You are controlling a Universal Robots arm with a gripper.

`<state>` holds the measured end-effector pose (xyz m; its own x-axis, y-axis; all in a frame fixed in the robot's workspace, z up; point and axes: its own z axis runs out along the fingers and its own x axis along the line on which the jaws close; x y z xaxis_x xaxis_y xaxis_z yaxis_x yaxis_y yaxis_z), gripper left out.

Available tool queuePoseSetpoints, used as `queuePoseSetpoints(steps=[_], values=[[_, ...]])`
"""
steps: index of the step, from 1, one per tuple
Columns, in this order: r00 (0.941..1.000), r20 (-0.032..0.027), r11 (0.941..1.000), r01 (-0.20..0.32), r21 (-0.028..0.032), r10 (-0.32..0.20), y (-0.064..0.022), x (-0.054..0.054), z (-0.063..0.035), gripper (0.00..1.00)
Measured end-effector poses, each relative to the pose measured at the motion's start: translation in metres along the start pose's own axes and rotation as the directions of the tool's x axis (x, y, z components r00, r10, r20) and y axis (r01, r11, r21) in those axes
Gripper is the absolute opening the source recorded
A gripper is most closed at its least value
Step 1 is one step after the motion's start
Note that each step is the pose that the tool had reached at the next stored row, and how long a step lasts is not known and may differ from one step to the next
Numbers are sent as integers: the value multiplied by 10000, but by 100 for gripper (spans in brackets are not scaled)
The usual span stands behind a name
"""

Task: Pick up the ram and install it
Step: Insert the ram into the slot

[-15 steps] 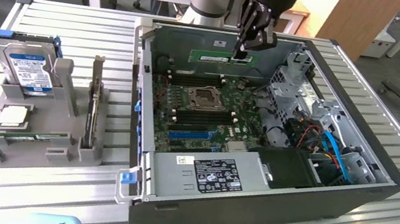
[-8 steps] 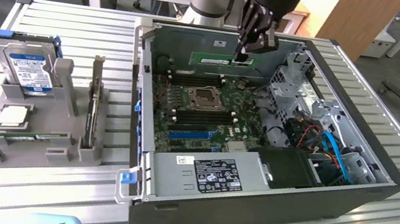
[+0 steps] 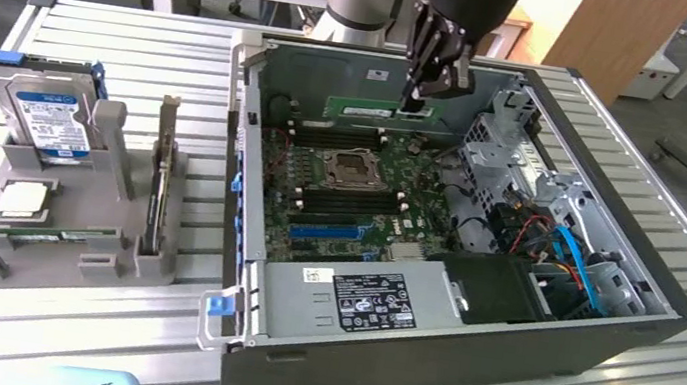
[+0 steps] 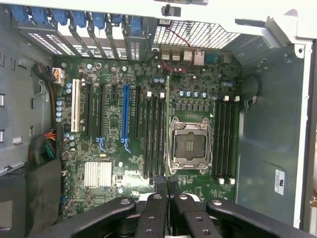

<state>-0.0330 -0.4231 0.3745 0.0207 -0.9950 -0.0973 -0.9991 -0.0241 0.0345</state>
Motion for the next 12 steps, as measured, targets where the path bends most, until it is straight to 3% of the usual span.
queuePoseSetpoints(steps=[12], values=[[10000,0,10000,0,0,0,-8,21,217,12]])
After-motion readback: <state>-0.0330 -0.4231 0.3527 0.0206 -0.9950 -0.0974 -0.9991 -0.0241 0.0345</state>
